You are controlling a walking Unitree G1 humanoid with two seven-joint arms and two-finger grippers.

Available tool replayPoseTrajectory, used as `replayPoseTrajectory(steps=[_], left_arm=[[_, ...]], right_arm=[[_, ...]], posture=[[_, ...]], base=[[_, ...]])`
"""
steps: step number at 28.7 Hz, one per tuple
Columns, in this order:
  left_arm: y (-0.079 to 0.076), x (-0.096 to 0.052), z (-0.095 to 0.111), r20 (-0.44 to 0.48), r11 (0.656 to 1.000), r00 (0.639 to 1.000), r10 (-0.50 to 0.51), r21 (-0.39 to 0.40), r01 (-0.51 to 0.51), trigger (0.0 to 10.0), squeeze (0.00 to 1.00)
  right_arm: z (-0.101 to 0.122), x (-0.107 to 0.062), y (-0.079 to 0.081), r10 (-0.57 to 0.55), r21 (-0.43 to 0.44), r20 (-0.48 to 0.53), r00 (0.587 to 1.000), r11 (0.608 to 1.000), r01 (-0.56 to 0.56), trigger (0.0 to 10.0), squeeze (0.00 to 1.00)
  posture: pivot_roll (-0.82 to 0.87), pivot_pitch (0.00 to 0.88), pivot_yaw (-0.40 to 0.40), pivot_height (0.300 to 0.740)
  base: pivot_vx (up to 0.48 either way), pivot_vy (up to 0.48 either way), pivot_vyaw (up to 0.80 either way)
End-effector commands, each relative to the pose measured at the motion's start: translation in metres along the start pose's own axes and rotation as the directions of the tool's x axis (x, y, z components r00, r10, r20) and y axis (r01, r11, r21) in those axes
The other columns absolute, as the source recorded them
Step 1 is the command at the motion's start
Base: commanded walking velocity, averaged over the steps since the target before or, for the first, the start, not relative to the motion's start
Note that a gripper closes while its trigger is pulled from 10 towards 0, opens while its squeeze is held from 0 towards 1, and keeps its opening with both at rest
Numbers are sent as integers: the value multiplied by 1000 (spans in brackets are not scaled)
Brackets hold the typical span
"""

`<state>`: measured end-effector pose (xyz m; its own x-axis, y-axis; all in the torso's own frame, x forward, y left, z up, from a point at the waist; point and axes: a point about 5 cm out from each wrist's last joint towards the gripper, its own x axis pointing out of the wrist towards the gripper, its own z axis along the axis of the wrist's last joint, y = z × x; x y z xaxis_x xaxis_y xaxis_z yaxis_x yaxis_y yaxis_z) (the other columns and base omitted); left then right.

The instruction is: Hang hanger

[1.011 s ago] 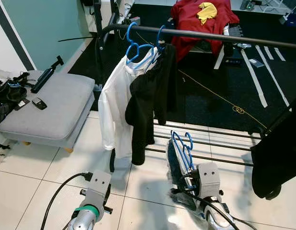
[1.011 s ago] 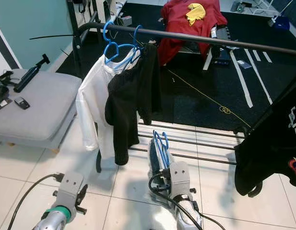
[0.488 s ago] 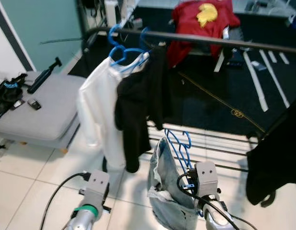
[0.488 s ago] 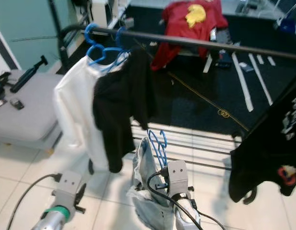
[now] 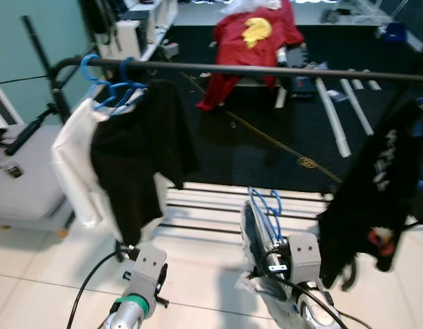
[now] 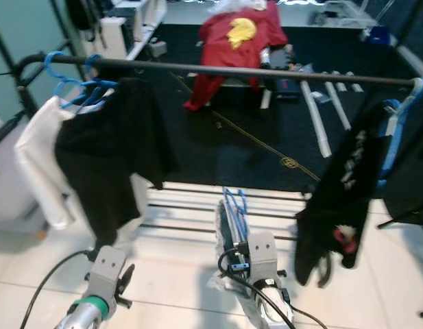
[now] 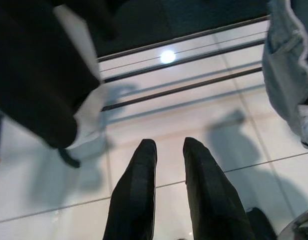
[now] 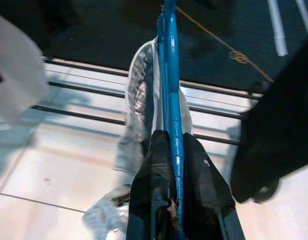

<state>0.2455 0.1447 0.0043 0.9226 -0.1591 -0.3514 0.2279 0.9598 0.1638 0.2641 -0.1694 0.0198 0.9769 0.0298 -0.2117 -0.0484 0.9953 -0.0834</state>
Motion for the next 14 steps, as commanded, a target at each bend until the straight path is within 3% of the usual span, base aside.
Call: replayPoseTrajectory(steps=[1,14], left_arm=[[6,-4,-11,-44,1000,999,19,-7,-19,10000,0],[6,-4,-10,-37,1000,999,19,-13,-19,10000,0]], right_arm=[[3,1,8,23,6,28,999,1000,-23,10000,0],[6,2,8,30,-3,40,999,1000,-30,10000,0]], posture=[[-131,84,61,740],[-132,88,61,740]], base=[[0,0,0],[0,0,0]])
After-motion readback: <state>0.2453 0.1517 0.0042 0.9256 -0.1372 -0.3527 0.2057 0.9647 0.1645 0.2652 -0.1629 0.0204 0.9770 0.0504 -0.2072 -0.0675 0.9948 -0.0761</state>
